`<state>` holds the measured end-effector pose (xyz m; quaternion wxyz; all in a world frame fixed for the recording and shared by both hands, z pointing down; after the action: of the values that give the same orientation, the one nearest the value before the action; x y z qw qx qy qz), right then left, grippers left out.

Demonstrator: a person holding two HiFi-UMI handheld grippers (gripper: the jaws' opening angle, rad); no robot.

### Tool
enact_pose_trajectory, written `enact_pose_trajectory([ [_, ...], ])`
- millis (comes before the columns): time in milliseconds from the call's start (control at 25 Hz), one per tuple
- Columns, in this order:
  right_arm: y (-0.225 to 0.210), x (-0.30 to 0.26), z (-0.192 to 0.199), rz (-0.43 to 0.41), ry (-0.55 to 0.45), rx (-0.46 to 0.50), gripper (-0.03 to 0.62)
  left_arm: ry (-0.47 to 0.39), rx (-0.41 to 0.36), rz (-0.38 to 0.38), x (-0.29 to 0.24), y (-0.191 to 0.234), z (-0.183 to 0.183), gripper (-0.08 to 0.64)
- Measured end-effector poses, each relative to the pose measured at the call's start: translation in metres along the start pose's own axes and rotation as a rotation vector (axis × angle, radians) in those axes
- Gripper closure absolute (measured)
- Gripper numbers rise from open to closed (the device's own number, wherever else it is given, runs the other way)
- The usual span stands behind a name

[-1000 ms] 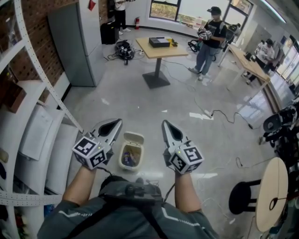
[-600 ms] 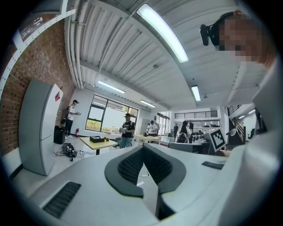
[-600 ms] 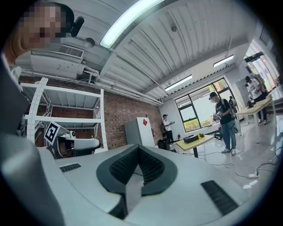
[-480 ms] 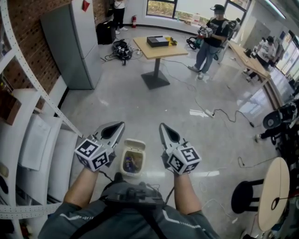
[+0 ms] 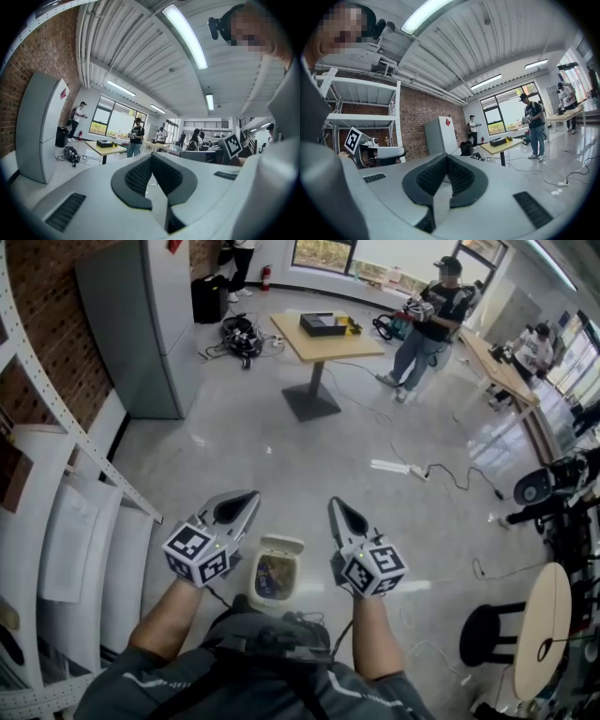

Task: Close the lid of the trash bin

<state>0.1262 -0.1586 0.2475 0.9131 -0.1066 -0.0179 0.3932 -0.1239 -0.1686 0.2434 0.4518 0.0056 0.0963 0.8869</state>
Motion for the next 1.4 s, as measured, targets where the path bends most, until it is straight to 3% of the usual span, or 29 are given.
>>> enact_pose_trajectory([
  [320, -0.021, -0.025, 0.034, 0.048, 0.071, -0.067, 0.581, 0.085, 0.047, 0.003, -0.028, 0.033, 0.027, 0.558],
  [640, -0.051, -0.036, 0.068, 0.037, 0.123, -0.128, 0.581, 0.181, 0.026, 0.03, -0.065, 0.027, 0.066, 0.558],
  [840, -0.064, -0.046, 0.094, 0.018, 0.172, -0.147, 0.581, 0.236, 0.061, 0.008, -0.079, 0.034, 0.095, 0.558],
  [1080, -0.083, -0.055, 0.135, 0.034, 0.247, -0.179, 0.581, 0.301, 0.072, -0.017, -0.096, 0.042, 0.13, 0.557],
  [1400, -0.113, -0.063, 0.211, 0.073, 0.394, -0.226, 0.581, 0.446, 0.086, -0.028, -0.126, 0.055, 0.205, 0.557],
])
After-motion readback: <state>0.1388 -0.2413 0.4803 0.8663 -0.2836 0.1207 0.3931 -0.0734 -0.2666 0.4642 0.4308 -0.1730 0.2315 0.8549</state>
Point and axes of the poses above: the fingertips, and each gripper's own axes: x backward along the fingers, y to its left, z out of its underside, the point moved 8 cm from there along x, backward along the fingers, and after that the axes turned 10 degrees about -z, right-handed, at the moved point
